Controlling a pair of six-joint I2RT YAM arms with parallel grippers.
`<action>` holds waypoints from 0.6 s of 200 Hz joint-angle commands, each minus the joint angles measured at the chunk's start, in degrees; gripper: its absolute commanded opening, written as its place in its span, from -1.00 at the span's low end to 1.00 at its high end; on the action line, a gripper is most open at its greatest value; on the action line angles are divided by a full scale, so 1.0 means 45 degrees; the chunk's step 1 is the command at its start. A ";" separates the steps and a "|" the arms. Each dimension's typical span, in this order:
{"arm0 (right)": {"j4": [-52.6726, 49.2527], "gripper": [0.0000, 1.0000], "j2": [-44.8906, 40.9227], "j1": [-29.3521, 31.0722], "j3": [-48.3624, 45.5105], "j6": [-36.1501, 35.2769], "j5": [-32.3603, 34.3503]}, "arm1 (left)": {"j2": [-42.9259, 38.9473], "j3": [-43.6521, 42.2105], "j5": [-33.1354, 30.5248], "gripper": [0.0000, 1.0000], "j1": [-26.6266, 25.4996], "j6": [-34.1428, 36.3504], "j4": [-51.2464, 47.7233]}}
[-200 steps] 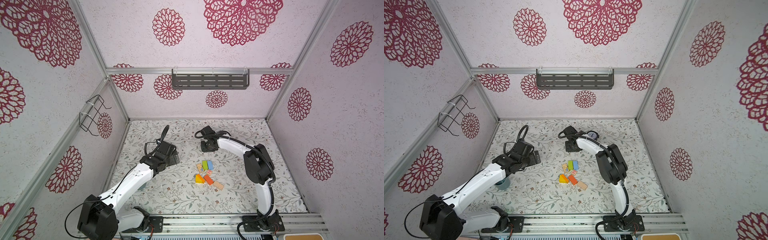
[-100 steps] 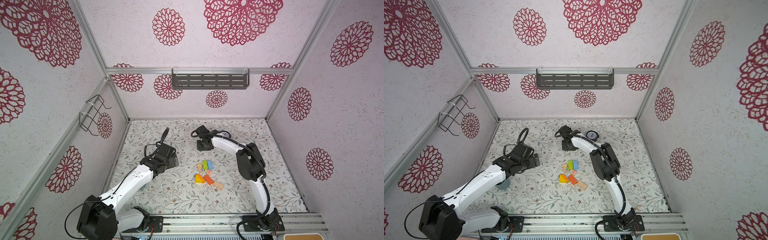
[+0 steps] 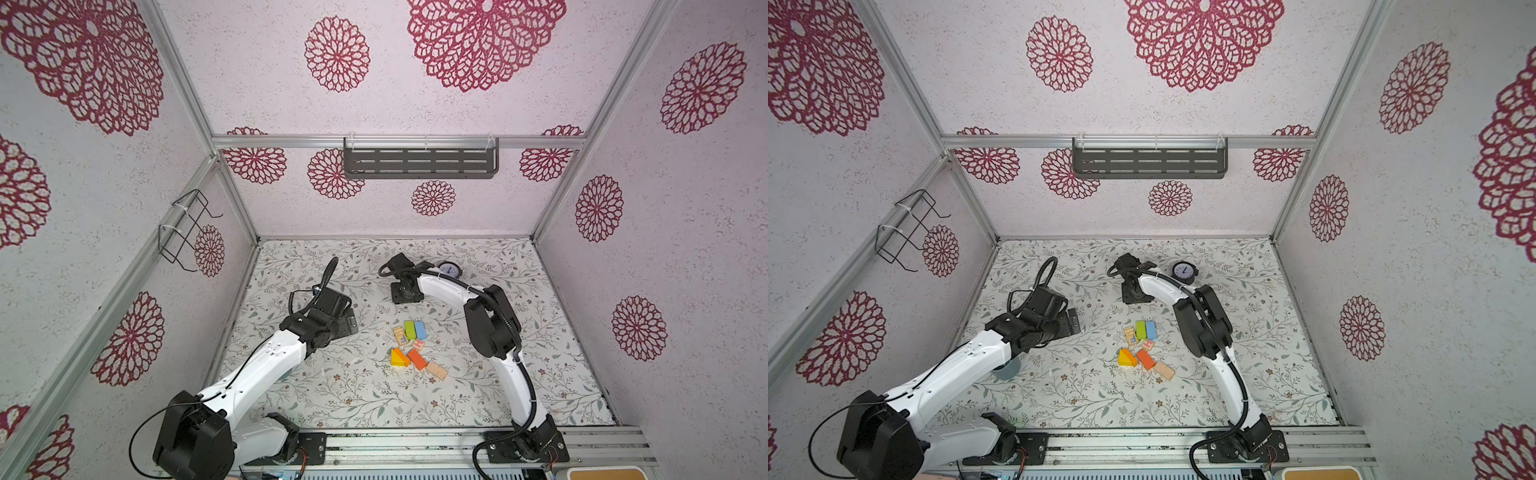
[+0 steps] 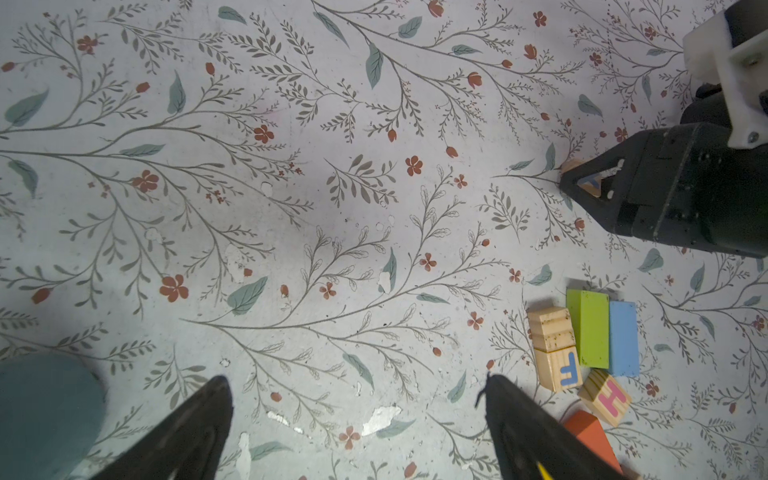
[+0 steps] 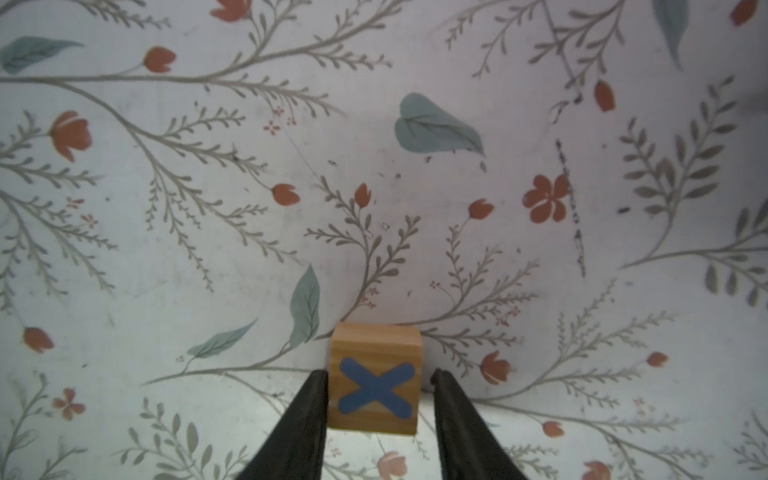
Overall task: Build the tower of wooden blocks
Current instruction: 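Carry the blue-X block away from the pile and set it down, then move the right gripper back to the pile and grasp the plain wooden block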
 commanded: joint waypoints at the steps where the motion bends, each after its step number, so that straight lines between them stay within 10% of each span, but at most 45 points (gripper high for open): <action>1: -0.0461 -0.01 0.0112 -0.0055 0.0399 0.0046 0.0121 | -0.0195 -0.0071 0.0034 0.95 -0.0008 -0.0129 0.0191; 120: -0.1961 -0.02 -0.2411 0.0869 -0.0156 -0.1567 0.0393 | -0.1936 -0.0488 -0.0892 0.95 0.0169 -0.0429 -0.0544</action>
